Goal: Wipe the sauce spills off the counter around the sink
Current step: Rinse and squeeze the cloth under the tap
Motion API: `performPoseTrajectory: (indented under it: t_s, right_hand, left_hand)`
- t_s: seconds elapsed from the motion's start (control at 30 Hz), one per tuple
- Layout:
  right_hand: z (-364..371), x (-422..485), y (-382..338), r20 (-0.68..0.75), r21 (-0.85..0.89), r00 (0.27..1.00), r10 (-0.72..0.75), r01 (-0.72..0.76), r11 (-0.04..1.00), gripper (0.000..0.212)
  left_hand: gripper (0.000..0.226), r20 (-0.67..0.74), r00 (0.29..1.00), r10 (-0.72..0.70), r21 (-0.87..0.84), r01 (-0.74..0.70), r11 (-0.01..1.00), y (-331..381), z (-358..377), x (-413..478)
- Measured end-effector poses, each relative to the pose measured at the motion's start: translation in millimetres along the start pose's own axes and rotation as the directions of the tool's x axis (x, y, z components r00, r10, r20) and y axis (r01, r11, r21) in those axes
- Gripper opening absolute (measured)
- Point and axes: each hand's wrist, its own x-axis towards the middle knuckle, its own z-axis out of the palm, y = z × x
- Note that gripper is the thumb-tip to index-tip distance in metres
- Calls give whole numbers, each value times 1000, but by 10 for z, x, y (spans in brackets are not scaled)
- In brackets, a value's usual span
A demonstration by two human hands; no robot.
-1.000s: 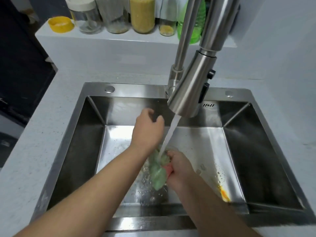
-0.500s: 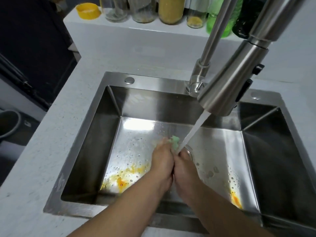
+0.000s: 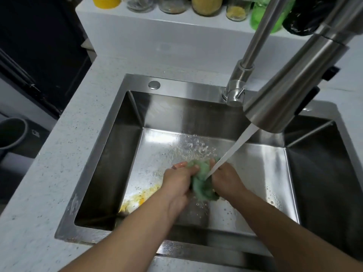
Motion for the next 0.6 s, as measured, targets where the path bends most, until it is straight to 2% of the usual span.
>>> performPoseTrajectory:
  t_s: [0.07, 0.17, 0.2, 0.3, 0.4, 0.47, 0.53, 0.6]
  right_hand:
    - [-16, -41, 31, 56, 130, 995, 84, -91, 987, 34]
    - [-69, -31, 65, 139, 391, 969, 204, -243, 888, 33]
    - [-100, -18, 83, 132, 440, 966, 224, -259, 860, 37]
    - [-238, -6, 42, 141, 569, 957, 252, -287, 770, 43]
    - [-329, -45, -14, 244, 600, 945, 218, -324, 732, 32]
    - [-331, -52, -26, 287, 568, 942, 174, -314, 761, 15]
    - [-303, -86, -66, 291, 576, 949, 123, -276, 769, 13]
    - [-234, -155, -110, 296, 600, 952, 79, -249, 760, 17]
  left_hand:
    - [28, 11, 1000, -18, -21, 19, 1000, 100, -65, 90]
    - [51, 113, 992, -50, 66, 42, 997, 168, -150, 160]
    - [51, 169, 983, -79, 119, 59, 991, 192, -186, 172]
    - [19, 182, 976, -123, 290, 66, 955, 219, -301, 219]
    - [8, 197, 940, -277, 450, 164, 878, 227, -333, 200]
    - [27, 158, 907, -390, 506, 265, 821, 190, -307, 188]
    - [44, 138, 891, -432, 461, 328, 824, 99, -236, 188]
    - [45, 193, 887, -419, 308, 351, 885, 27, -108, 112]
